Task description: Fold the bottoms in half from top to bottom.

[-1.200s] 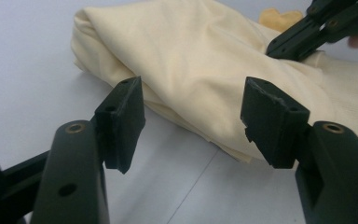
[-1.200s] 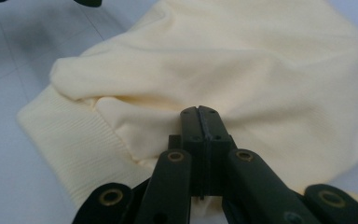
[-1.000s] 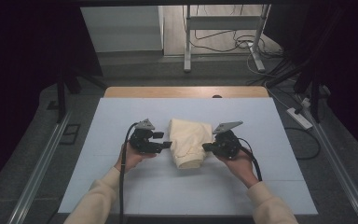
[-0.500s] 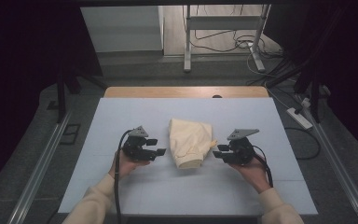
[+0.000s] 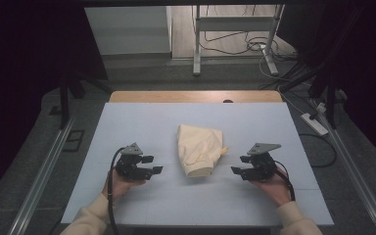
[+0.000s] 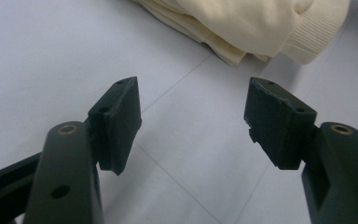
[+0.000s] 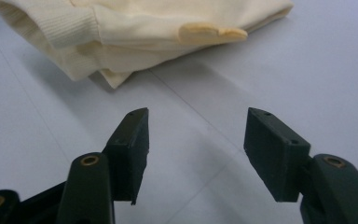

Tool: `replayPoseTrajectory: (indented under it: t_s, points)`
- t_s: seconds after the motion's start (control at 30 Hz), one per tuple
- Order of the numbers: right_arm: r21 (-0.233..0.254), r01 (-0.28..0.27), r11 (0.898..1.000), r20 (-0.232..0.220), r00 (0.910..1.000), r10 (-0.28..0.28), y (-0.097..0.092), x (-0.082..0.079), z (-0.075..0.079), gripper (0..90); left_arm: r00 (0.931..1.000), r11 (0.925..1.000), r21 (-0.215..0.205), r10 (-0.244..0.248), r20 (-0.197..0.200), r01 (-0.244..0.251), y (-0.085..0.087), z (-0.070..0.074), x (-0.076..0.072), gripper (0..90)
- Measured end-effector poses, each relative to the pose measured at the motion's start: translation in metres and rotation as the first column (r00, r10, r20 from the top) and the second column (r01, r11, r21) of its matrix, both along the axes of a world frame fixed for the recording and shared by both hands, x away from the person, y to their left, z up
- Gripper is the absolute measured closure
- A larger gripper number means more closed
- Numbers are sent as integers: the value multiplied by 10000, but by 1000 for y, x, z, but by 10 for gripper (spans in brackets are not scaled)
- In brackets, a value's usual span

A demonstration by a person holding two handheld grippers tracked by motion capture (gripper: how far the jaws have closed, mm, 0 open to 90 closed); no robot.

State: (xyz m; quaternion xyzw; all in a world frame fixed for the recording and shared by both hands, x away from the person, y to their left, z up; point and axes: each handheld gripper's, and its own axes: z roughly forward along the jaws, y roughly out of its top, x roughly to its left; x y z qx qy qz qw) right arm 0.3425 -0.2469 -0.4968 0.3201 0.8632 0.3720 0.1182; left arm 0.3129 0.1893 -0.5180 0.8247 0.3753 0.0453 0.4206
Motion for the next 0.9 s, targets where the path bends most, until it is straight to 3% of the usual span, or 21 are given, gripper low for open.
replayPoseTrajectory:
  t_s: [0.37, 0.9]
  points:
    - [140, -45, 9999, -36, 10000, 45, -21, -17, -5, 375, 9999, 10000, 81, -15, -104, 16, 9, -4, -16, 348]
    - [382, -69, 9992, 198, 9998, 62, -27, -20, -4, 363, 10000, 10000, 74, 10, -80, -9, 11, -3, -17, 343]
